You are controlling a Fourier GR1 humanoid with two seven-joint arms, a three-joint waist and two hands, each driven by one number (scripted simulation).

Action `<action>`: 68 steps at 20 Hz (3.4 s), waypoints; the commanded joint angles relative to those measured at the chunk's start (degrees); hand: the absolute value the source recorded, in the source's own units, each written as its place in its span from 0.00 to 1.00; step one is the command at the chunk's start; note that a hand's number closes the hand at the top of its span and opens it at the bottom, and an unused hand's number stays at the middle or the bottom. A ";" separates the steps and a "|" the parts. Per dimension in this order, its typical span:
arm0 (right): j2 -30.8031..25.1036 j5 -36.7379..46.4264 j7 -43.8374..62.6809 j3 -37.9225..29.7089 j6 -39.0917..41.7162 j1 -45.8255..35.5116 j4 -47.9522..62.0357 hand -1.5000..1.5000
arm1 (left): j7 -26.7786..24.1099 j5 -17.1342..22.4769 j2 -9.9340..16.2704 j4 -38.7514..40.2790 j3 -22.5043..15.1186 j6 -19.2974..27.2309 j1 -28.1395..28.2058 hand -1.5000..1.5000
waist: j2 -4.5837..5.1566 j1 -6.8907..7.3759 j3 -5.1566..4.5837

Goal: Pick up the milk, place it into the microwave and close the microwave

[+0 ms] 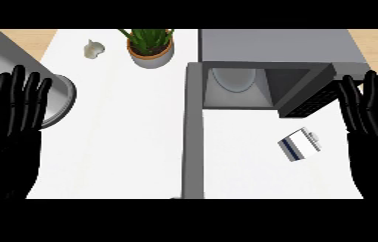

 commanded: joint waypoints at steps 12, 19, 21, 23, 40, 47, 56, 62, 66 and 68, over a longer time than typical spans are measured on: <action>-3.53 -18.24 -3.67 -1.40 17.52 10.52 0.35 0.00 | -0.45 16.09 4.59 7.63 10.79 -11.91 3.85 0.00 | -0.39 -0.09 0.97; 1.88 -10.56 -8.99 1.84 15.25 15.94 -0.26 0.00 | -0.01 15.32 2.11 3.03 9.85 -13.57 9.70 0.00 | -0.34 -0.09 0.99; 2.41 -7.63 -9.47 1.69 13.93 12.75 2.99 0.00 | -1.17 13.70 1.08 4.28 9.41 -13.18 8.45 0.00 | -0.28 -0.09 0.99; 3.21 -6.10 -12.30 2.12 14.26 17.56 0.61 0.00 | -0.80 14.42 1.09 0.04 10.13 -14.02 11.49 0.00 | -0.35 -0.12 1.00; 3.71 2.15 -22.57 -6.21 6.87 11.56 17.26 0.00 | -4.41 13.96 -3.18 -4.02 11.76 -21.34 23.53 0.00 | -0.31 0.02 1.00; 2.02 4.86 -29.51 -10.60 4.33 5.42 31.83 0.00 | -5.31 11.79 -4.38 -3.53 10.79 -22.72 21.70 0.00 | -0.26 0.10 1.00; -1.11 4.33 -36.98 -15.07 4.57 1.71 45.44 0.00 | -3.32 16.57 -4.80 -7.14 14.61 -26.14 26.00 0.00 | -0.30 0.23 1.01; -5.49 5.42 -42.29 -16.80 6.95 -3.45 58.11 0.00 | 1.14 12.20 -5.96 -6.87 12.09 -20.32 18.23 0.00 | -0.19 0.07 1.04; -7.23 5.75 -43.94 -17.34 7.85 -7.96 66.97 0.00 | -1.39 15.88 -3.52 -2.30 15.42 -23.51 18.19 0.00 | -0.19 0.18 1.02; -8.26 6.25 -48.52 -17.78 8.75 -8.97 72.92 0.00 | -4.64 14.97 -5.53 -3.23 15.36 -25.61 22.66 0.00 | -0.22 0.34 1.02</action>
